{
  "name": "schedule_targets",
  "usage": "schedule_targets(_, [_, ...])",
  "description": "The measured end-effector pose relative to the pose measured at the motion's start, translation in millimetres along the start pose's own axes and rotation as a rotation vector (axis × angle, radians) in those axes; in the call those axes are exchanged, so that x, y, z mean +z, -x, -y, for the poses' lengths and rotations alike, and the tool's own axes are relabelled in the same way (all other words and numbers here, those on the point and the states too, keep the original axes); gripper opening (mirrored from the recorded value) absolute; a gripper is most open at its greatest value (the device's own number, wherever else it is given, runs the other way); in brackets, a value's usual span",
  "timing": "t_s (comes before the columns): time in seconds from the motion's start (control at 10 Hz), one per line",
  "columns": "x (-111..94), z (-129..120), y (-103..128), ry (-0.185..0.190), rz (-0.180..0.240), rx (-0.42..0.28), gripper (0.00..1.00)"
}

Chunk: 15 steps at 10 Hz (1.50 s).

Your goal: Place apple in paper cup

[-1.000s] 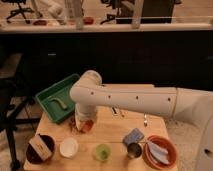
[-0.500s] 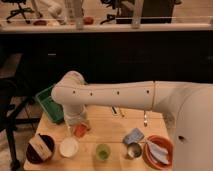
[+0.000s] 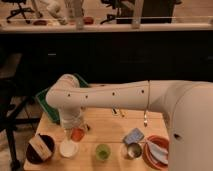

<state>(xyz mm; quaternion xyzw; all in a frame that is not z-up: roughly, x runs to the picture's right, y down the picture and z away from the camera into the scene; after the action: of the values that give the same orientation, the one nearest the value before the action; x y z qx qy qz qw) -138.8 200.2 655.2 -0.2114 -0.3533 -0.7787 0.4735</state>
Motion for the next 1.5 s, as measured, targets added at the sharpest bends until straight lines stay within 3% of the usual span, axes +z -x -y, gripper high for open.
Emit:
schedule_targets(0.3, [2.1, 11.3, -2.1, -0.074, 0.01, 0.052, 0.0])
schedule_targets(0.4, [1.6, 13.6, -3.1, -0.108, 0.016, 0.071, 0.0])
schedule_targets(0.6, [0.5, 14.4, -3.2, -0.215, 0.043, 0.116, 0.0])
schedule_targets(0.7, [0.4, 16.9, -2.8, -0.233, 0.054, 0.122, 0.0])
schedule_targets(0.9, [1.1, 20.1, -0.4, -0.259, 0.08, 0.143, 0.0])
schedule_targets(1.5, [11.8, 35.0, 9.4, -0.265, 0.148, 0.148, 0.0])
